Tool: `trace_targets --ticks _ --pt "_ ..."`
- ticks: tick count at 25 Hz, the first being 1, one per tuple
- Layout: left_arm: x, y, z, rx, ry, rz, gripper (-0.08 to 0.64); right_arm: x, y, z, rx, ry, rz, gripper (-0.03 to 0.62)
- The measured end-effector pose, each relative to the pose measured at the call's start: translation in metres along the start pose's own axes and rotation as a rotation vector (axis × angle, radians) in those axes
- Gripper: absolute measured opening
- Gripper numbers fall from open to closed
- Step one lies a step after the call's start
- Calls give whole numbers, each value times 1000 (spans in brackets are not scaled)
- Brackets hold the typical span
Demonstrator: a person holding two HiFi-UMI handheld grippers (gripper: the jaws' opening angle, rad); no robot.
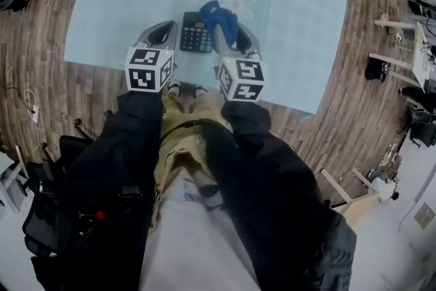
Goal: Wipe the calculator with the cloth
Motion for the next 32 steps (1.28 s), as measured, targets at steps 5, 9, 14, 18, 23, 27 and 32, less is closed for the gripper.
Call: trace_targets --ticks 5,9,14,18,23,27,32 --pt "-15 -20 21 26 -35 -30 -5 -21 16 41 -29 -35 -64 143" --pt "-28 -34 29 42 -55 -62 -5 -45 17 70 -65 -73 -158 143" --pt "-47 -46 28 62 -79 -97 -5 -87 -13 94 -21 -134 -274 143" --pt "-56 -54 24 83 -86 -115 -5 -104 -33 96 16 -158 -311 143" --pt "-59 -62 19 106 -80 -127 -5 -115 -55 87 90 -168 -340 141" --pt "-58 -66 20 110 -81 -128 -5 -125 -75 79 155 -188 -352 141" --pt "-61 -63 21 110 -86 -131 -5 -139 -100 60 263 -229 -327 141"
Point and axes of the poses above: the fingertips, and each gripper's own axes: z forward along the fingers, y to its right, x out of its top, the point moved 3 cm from there along -z, backward along the fingers, and after that the axes turned 13 degrees about -x, right-handed, at the moved point
